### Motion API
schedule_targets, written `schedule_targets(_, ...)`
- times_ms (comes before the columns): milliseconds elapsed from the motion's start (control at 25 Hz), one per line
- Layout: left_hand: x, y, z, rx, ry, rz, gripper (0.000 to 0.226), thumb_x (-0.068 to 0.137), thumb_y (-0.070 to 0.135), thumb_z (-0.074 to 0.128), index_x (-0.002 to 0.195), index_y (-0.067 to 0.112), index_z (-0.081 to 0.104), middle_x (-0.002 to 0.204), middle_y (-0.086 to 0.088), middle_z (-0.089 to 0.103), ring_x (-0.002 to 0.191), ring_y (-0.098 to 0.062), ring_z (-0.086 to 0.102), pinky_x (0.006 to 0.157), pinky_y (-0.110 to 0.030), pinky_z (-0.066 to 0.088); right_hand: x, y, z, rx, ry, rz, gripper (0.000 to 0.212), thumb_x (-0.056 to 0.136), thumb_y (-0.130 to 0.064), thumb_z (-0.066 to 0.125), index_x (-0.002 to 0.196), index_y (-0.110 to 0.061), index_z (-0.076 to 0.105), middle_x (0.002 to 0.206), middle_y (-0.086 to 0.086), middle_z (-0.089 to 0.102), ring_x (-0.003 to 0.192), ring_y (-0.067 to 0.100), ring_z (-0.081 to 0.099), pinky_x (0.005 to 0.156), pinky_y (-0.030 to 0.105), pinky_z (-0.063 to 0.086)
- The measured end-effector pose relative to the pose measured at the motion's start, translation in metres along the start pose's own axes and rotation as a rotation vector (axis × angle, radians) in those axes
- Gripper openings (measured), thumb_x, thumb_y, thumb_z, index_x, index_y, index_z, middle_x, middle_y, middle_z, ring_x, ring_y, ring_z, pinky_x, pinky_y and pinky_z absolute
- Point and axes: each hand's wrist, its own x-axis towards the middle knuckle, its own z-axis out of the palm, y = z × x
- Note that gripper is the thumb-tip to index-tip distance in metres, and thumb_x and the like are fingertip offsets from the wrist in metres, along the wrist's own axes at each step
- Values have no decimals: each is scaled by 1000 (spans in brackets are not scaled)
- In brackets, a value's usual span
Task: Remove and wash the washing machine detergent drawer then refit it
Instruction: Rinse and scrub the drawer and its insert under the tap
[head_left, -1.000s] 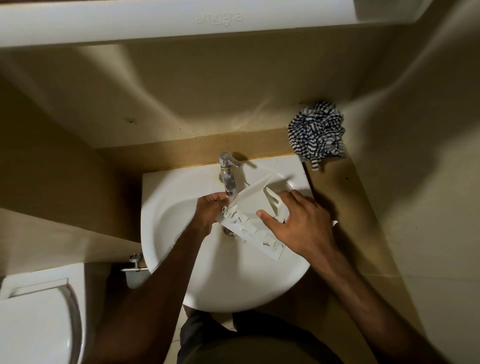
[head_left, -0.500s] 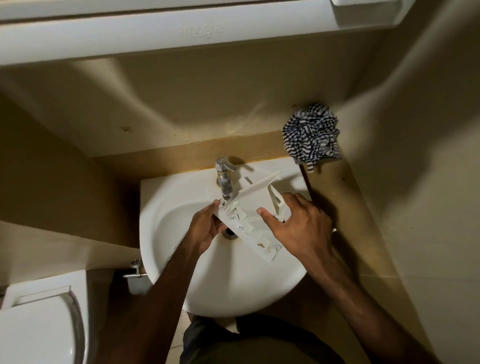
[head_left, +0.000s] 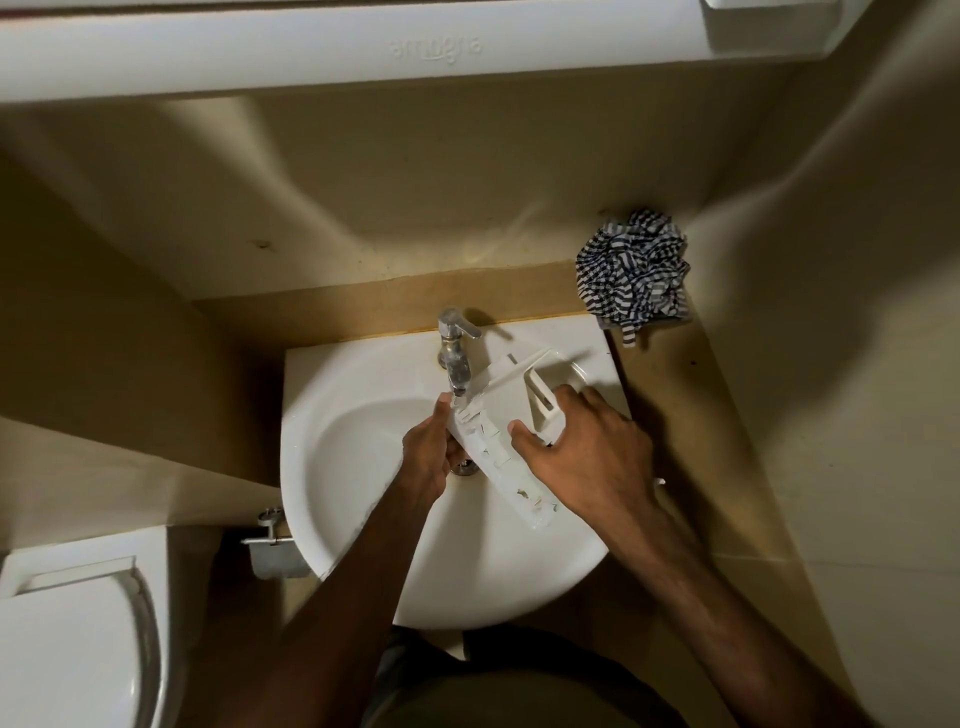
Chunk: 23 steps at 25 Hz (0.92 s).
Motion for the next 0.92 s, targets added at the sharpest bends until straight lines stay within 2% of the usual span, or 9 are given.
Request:
schedule_targets(120, -4, -2, -5, 68, -51, 4, 47, 106, 49, 53, 107, 7, 73, 92, -13, 79, 80, -27, 76, 67, -37, 62, 0, -3, -6, -10, -2, -4, 62, 88, -71, 57, 129, -23, 61, 119, 2, 68, 104, 31, 69, 80, 35, 50)
schedule_targets(240, -7, -2, -6, 95, -99, 28, 43, 110, 44, 46, 112, 10, 72, 97, -11, 81, 89, -28, 76, 85, -43, 59, 0, -5, -6, -31, 7, -2, 64, 89, -71, 56, 128, -22, 62, 119, 3, 68, 104, 31, 70, 80, 37, 51)
schedule_targets(360, -6, 0, -4, 67, -162, 48, 36, 113, 30, 43, 123, 7, 68, 118, -15, 78, 102, -28, 75, 95, -44, 57, 1, -4, -8, -19, 29, 30, 64, 88, -72, 56, 125, -20, 63, 114, 4, 69, 100, 32, 70, 79, 38, 52)
schedule_targets(440, -7, 0, -1, 101, -124, 66, 30, 112, 22, 44, 115, 4, 68, 120, -21, 75, 100, -31, 72, 92, -45, 56, 3, -4, -8, -9, 27, 54, 64, 88, -72, 56, 124, -20, 63, 115, 4, 69, 100, 33, 69, 79, 39, 51)
schedule_targets(520, -6, -2, 4, 149, -53, 132, 31, 110, 25, 51, 105, 2, 71, 107, -20, 77, 90, -33, 71, 83, -44, 57, 5, -4, -7, 12, 5, 73, 66, 89, -72, 54, 126, -19, 63, 119, 5, 69, 103, 34, 69, 82, 41, 52)
schedule_targets(600, -5, -4, 5, 157, -7, 188, 38, 106, 32, 61, 103, -3, 74, 95, -18, 76, 81, -30, 72, 78, -43, 59, 5, -3, -7, 45, -5, 97, 69, 89, -73, 53, 128, -17, 62, 121, 6, 70, 106, 35, 69, 84, 42, 52)
schedule_targets(720, 0, 0, 4, 208, -47, 219, 41, 104, 35, 63, 105, -4, 75, 97, -20, 77, 81, -32, 74, 78, -43, 60, 7, 0, -7, 64, -10, 134, 72, 87, -76, 51, 129, -19, 63, 120, 3, 71, 106, 33, 69, 85, 42, 53)
schedule_targets(800, 4, 6, 3, 240, -78, 199, 30, 106, 27, 62, 93, 4, 77, 92, -15, 79, 83, -31, 73, 77, -42, 62, 12, 5, -8, 140, -95, 176, 69, 81, -79, 51, 122, -25, 65, 116, 0, 73, 106, 30, 69, 89, 42, 56)
schedule_targets(920, 4, 15, 2, 260, -78, 193, 35, 101, 16, 68, 67, 19, 74, 81, -5, 79, 76, -24, 72, 73, -36, 65, 13, 13, -10, 306, -280, 222, 67, 72, -77, 52, 114, -26, 62, 112, -5, 73, 105, 26, 68, 92, 45, 58)
